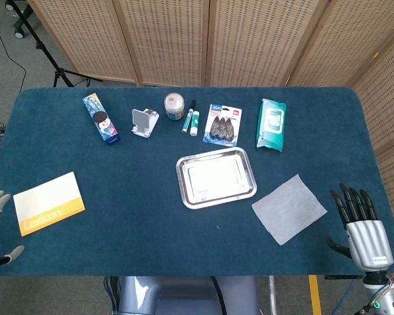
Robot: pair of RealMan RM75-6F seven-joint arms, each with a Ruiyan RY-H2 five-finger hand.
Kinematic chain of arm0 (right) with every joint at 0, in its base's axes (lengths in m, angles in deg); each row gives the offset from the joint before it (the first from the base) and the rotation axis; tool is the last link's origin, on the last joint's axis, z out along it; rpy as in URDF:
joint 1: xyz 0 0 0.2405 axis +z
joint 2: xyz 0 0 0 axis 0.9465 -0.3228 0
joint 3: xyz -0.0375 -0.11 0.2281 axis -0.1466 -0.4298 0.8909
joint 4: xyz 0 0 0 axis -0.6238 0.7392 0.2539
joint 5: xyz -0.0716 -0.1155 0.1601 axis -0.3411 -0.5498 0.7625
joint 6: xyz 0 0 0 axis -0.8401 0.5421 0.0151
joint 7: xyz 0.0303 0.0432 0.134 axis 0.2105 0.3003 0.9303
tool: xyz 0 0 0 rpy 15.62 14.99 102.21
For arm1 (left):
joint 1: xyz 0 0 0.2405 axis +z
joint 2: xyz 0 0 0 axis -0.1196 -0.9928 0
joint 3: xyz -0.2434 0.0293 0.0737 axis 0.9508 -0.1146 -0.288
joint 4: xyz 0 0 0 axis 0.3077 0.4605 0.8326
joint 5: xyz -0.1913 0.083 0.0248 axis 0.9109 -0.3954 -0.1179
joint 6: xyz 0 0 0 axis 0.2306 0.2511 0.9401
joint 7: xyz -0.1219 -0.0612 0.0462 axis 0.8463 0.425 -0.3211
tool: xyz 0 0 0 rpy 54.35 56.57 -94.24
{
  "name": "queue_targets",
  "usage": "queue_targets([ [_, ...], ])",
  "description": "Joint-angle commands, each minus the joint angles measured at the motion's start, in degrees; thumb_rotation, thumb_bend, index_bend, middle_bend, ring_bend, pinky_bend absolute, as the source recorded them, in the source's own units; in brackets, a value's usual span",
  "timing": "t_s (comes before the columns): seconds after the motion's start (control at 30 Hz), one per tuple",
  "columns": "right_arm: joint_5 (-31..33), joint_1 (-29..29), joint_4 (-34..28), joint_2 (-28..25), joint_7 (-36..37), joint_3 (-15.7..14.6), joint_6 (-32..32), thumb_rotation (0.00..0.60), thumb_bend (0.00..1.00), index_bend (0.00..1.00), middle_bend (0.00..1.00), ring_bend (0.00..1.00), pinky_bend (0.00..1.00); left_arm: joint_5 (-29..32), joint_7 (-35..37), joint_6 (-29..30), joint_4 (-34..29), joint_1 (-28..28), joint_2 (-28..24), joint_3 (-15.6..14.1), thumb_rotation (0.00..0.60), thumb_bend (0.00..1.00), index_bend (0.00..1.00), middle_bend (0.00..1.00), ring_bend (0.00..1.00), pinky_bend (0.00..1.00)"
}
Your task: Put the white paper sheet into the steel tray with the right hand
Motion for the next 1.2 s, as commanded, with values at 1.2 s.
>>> queue_targets([
  [1.2,17.9,28.2,14.2,10.7,-8.4,8.3,-40.8,0.6,0.27,0.31,0.0,0.0,0.0,5.6,-4.9,-3.4,-0.1,-2.2,2.0,2.4,0.6,0.0,0.0,0.0,0.0,0.0],
])
